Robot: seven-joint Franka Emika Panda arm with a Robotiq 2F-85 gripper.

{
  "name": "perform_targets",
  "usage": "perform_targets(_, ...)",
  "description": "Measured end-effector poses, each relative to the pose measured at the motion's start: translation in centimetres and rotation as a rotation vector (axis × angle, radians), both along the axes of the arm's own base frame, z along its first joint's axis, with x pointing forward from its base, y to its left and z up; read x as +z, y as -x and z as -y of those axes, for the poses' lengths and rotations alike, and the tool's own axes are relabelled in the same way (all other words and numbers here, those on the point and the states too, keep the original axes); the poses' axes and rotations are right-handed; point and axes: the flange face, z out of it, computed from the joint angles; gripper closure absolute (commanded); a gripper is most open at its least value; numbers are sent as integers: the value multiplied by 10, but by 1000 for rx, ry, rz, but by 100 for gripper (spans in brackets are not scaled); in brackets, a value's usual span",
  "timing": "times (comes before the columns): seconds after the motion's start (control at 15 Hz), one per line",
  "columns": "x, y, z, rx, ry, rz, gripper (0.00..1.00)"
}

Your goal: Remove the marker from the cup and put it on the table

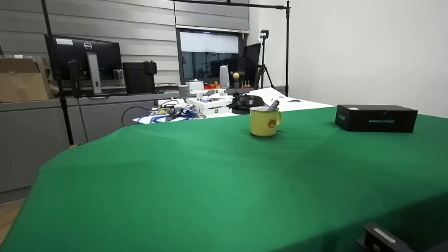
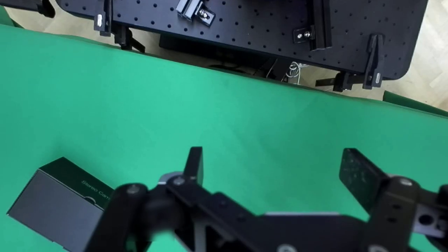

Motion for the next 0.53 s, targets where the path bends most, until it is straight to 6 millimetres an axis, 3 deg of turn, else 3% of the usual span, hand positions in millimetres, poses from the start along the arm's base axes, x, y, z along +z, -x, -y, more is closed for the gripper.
perform_targets(0.2,-5,-21,2,11,0,47,0)
perform_targets(0.53,-27,-88,14,12,-3,105,0)
